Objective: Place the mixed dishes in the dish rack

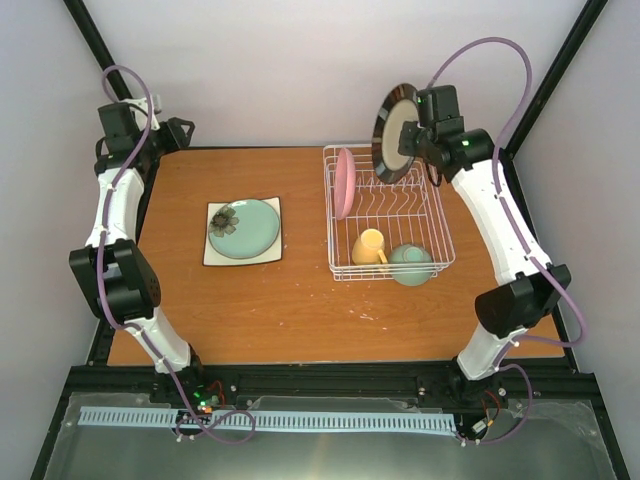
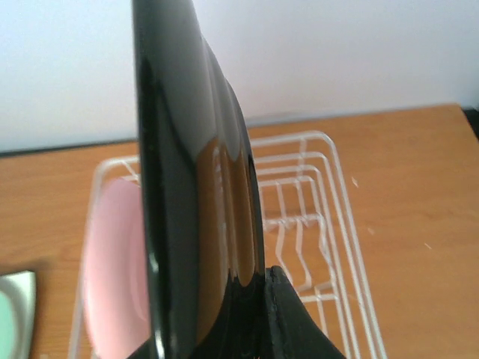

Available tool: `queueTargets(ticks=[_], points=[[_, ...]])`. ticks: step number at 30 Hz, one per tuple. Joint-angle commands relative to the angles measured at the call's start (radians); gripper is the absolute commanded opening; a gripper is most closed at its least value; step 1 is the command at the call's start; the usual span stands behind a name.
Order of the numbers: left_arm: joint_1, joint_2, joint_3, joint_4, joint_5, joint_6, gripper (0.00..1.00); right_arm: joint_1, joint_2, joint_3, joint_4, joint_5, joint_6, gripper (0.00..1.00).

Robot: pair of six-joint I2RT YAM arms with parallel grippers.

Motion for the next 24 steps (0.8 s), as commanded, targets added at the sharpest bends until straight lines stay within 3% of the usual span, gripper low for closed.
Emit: queueTargets(ticks=[1, 7, 24], points=[[0.001, 0.016, 0.047, -0.045, -0.029, 0.033, 0.53, 0.003, 0.029, 0.030, -0.096, 0.124, 0.066, 0.03], [0.001, 0.007, 0.027, -0.069, -0.048, 0.047, 0.52, 0.005, 0.100, 0.051, -0.184, 0.124, 0.075, 0.03], [0.001, -0.009, -0.016, -0.059, -0.060, 0.051, 0.52, 0.011, 0.169, 0.125, -0.171, 0.078, 0.044, 0.03]])
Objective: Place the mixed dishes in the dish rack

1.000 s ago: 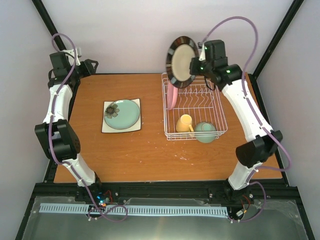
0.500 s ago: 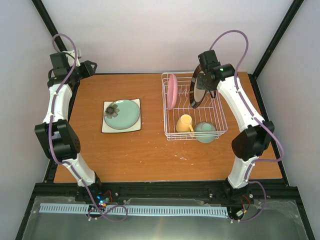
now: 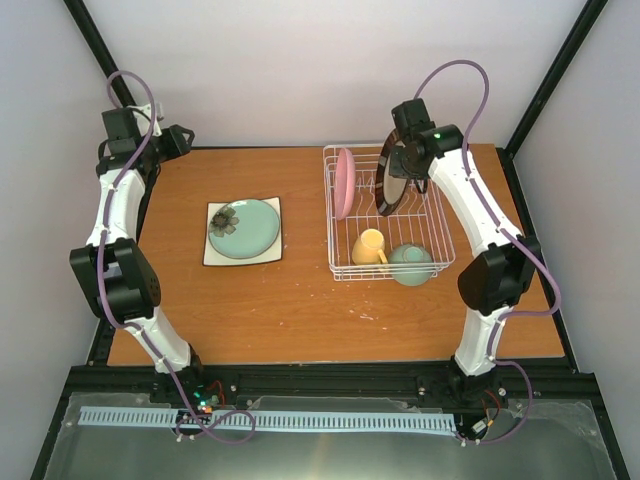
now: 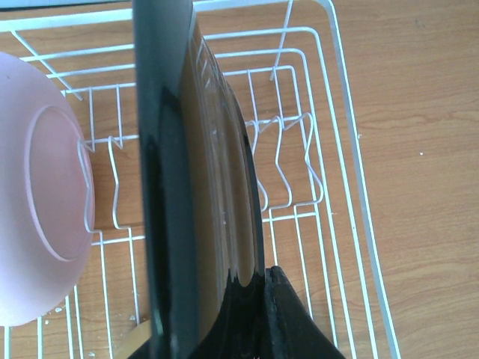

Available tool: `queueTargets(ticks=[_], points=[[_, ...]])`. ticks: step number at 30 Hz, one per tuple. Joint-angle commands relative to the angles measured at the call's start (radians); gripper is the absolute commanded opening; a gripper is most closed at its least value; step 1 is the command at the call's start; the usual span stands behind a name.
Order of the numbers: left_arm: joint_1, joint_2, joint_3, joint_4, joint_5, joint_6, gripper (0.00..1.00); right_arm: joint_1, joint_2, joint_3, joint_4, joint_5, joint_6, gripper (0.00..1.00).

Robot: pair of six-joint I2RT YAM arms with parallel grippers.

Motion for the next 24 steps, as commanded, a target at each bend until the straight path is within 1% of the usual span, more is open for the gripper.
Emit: queueTargets(ticks=[1, 10, 18, 24], points=[[0.001, -0.010, 0.004, 0.003, -0.006, 0.022, 0.52, 0.007, -0.007, 0.093, 0.078, 0.009, -0.005, 0.03], [0.001, -0.018, -0.016, 0.000, -0.015, 0.028, 0.52, 0.023, 0.058, 0.123, 0.062, -0.053, -0.016, 0.03], [0.002, -0.031, -0.030, -0.007, -0.035, 0.047, 0.52, 0.041, 0.093, 0.129, 0.056, -0.030, -0.058, 0.03], [0.002, -0.030, -0.033, -0.019, -0.043, 0.052, 0.52, 0.071, 0.160, 0.164, 0.023, -0.023, -0.089, 0.03]])
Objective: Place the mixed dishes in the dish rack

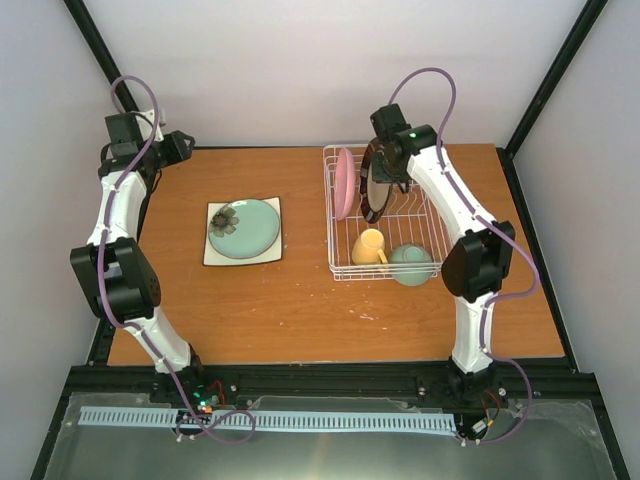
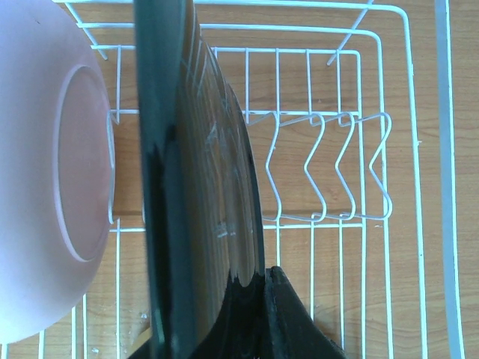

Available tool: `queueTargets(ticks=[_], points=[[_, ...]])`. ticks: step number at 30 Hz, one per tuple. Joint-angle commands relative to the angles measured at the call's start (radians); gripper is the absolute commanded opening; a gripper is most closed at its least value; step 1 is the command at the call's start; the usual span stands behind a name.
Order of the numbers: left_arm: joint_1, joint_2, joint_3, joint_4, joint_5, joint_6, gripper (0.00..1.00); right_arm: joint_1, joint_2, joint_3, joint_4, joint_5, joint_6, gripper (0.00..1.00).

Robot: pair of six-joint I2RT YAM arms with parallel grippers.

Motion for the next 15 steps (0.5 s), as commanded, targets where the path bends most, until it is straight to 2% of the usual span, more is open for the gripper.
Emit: queueTargets(ticks=[1, 13, 15], points=[[0.001, -0.028, 0.000, -0.014, -0.018, 0.029, 0.52, 0.032, 0.026, 0.071, 0.038, 0.019, -0.026, 0.03], [0.001, -0.024, 0.004, -0.030, -0.028, 0.045, 0.52, 0.055, 0.102, 0.071, 0.004, -0.040, -0.017, 0.03], [0.001, -0.023, 0.003, -0.029, -0.029, 0.045, 0.52, 0.054, 0.107, 0.066, 0.000, -0.047, -0.010, 0.08]])
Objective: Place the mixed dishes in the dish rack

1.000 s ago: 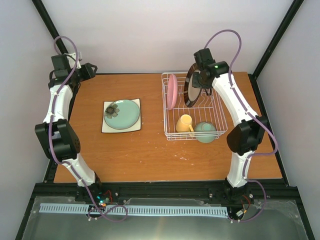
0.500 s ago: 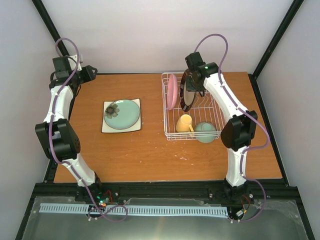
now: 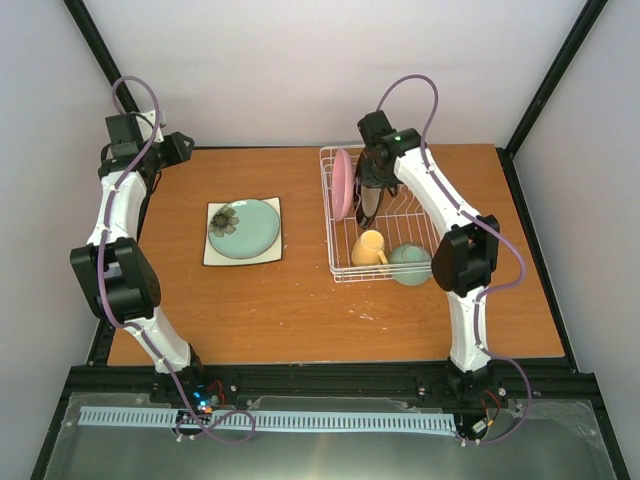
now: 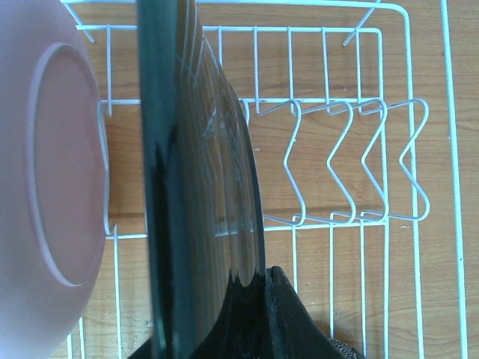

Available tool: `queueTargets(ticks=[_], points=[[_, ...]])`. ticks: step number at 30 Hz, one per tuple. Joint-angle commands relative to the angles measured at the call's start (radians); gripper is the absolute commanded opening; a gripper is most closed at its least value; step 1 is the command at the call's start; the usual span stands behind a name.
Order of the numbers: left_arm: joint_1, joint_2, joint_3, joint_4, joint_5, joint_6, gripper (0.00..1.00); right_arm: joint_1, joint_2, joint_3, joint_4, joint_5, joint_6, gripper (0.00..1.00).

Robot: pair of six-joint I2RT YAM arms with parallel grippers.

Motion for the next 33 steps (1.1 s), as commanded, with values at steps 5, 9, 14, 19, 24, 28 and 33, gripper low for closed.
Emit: queueTargets(ticks=[5, 9, 14, 19, 24, 28, 33], points=[[0.001, -0.020, -0.002, -0.015, 0.001, 0.026, 0.53, 0.016, 0.001, 0.017, 0.013, -0.066, -0.021, 0.47], [0.001, -0.012, -0.023, -0.027, 0.038, 0.028, 0.56, 0.015, -0.020, 0.006, 0.030, -0.052, -0.012, 0.60], [0.006, 0.011, -0.051, -0.050, 0.102, 0.033, 0.56, 0.016, -0.062, -0.026, 0.065, -0.023, -0.003, 0.67], [0.051, 0.025, -0.141, -0.017, 0.231, -0.012, 0.55, 0.014, -0.092, -0.036, 0.061, 0.038, -0.002, 0.68], [0.081, 0.054, -0.200, -0.070, 0.249, 0.011, 0.48, 0.009, -0.161, -0.063, 0.093, 0.134, 0.013, 0.69], [0.089, 0.099, -0.218, -0.145, 0.263, 0.054, 0.38, -0.010, -0.249, -0.111, 0.158, 0.194, 0.037, 0.69], [0.089, 0.140, -0.233, -0.222, 0.254, 0.101, 0.35, -0.058, -0.318, -0.144, 0.213, 0.181, 0.039, 0.70]])
